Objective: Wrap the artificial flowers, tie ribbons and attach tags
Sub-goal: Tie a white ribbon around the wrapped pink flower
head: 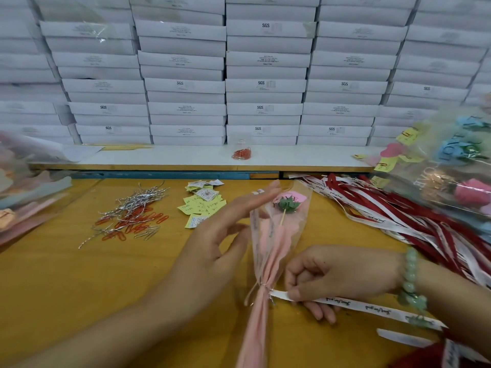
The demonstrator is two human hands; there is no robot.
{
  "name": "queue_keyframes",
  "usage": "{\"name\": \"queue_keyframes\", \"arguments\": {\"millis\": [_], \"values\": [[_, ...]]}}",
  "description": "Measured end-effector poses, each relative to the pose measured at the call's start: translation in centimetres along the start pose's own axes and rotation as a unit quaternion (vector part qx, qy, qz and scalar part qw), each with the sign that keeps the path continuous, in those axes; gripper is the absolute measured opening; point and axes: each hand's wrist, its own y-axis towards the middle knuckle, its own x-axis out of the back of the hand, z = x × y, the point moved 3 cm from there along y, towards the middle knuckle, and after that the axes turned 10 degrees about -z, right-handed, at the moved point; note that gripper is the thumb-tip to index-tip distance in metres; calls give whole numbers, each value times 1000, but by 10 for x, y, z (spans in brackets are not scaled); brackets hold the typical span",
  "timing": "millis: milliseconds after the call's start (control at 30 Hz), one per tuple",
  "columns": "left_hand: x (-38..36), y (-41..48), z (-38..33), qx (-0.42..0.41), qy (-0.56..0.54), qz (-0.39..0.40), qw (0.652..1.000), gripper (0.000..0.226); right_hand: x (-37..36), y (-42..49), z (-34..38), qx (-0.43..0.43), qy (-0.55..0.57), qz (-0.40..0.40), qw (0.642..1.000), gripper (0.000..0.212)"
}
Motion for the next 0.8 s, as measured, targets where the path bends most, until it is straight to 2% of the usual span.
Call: {"name": "queue_keyframes", "arguments": {"millis": [100,167,333,433,533,633,700,767,800], "values": [[6,4,-9,-46,39,-28,998,51,0,0,-1,0,-3,-1,1000,14],[10,7,-16,-62,46,-46,996,52,1,0,-1,0,-3,-2,1000,13],[18,14,-30,-78,-28,-77,994,53,0,1,-2,1,-1,-3,1000,13],[19,15,-23,-54,-31,-76,995,53,0,1,-2,3,0,-3,1000,13],[13,11,3,54,88,-3,995,66,0,1,-1,4,3,-3,1000,12],[15,4,28,165,228,56,958,75,0,1,-2,3,-3,-5,1000,12],[19,2,32,152,317,76,933,55,0,2,-3,2,-2,-5,1000,12],[20,3,26,117,390,83,910,8,0,2,-3,2,0,-6,1000,12],[17,3,23,99,423,82,897,20,0,2,-3,1,0,-7,1000,13]]}}
